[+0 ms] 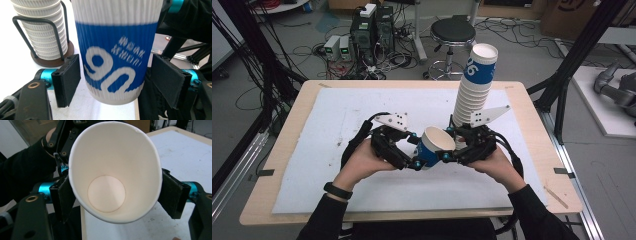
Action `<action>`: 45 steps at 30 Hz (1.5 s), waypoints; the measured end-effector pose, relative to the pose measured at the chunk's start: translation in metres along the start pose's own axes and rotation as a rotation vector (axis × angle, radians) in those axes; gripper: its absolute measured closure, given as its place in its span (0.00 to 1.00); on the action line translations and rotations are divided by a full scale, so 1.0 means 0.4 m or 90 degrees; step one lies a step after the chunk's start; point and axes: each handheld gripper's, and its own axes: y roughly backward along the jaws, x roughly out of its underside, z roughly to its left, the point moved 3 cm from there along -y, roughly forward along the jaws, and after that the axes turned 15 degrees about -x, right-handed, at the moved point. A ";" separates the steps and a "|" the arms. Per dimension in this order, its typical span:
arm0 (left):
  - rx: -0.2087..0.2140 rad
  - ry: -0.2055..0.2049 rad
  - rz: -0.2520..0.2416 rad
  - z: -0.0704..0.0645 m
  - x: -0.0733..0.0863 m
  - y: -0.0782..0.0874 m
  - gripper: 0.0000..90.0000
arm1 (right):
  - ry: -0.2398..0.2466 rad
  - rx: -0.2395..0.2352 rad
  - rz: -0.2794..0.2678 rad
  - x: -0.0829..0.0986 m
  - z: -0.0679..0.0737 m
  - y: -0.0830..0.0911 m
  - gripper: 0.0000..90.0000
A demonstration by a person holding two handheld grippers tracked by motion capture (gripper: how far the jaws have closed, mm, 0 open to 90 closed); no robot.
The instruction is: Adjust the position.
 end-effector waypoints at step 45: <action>0.006 0.024 -0.188 -0.014 -0.022 -0.019 0.33 | -0.008 -0.050 -0.208 -0.033 0.021 0.022 0.19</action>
